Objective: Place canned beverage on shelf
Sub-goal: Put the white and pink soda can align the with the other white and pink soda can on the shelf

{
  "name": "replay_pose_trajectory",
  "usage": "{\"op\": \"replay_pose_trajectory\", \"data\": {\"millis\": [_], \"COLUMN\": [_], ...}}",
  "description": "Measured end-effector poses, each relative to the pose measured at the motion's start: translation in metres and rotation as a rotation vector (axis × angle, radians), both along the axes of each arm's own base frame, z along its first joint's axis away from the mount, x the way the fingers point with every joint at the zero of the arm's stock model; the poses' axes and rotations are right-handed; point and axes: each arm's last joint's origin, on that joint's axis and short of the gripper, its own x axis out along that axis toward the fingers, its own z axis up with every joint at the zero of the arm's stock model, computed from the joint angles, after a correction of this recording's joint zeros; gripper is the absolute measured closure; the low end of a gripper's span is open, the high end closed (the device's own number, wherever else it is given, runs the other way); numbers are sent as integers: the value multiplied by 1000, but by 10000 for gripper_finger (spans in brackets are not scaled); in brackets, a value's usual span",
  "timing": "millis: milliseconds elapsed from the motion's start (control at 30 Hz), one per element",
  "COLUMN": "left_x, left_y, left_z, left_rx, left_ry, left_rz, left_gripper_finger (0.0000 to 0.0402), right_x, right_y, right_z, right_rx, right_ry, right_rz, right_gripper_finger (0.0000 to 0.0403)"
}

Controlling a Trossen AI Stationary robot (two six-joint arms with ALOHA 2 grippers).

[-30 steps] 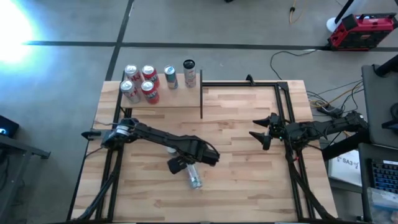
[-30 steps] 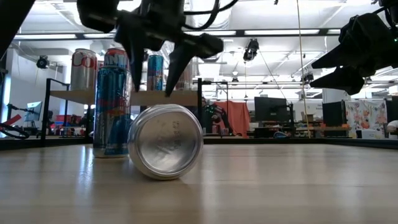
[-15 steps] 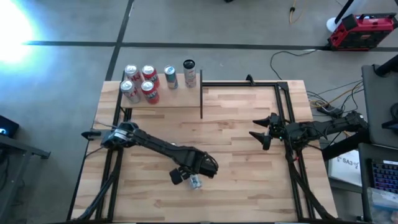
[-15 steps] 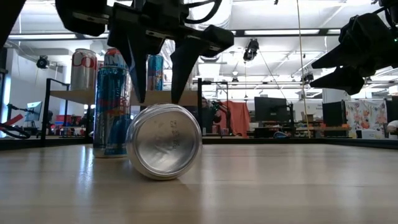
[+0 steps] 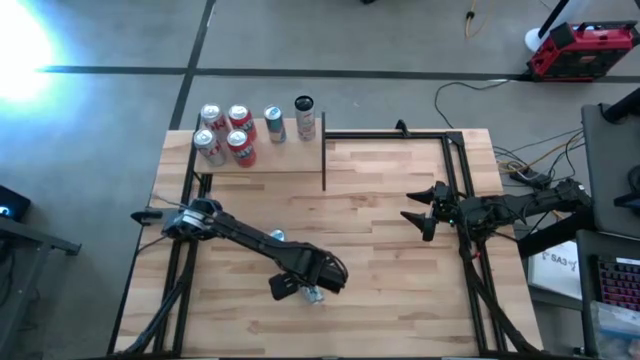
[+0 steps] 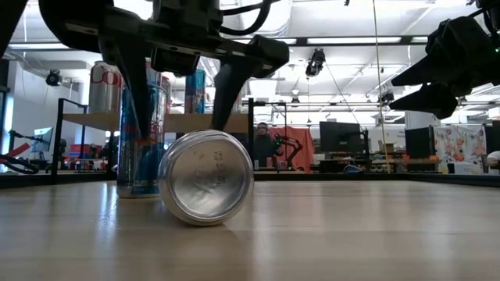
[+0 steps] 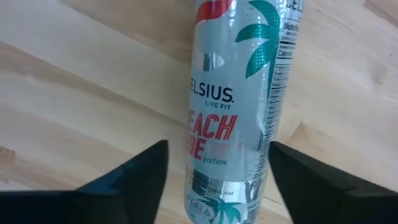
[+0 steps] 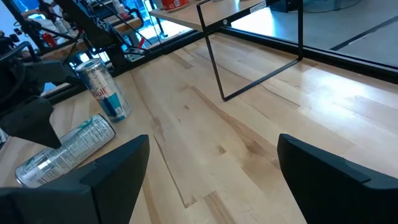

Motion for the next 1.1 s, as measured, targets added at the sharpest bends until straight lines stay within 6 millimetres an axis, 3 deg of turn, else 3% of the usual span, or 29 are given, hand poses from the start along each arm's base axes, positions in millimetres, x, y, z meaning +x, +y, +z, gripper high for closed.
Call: {"op": "replay_pose_trajectory", "data": {"millis": [333, 1100], "left_x": [2, -3], "left_y": [-2, -4], "left_z": [-4, -49], "left_rx": [-7, -55], "left_ry": [-31, -71], "left_rz": [-55, -26], "left_gripper_finger": [9, 23], "right_x": [0, 0], "right_y": [0, 0], "right_z": [0, 0], "right_rx": [0, 0], "right_ry": [0, 0], "right_rz": [0, 0], "right_gripper_finger": [67, 67]}}
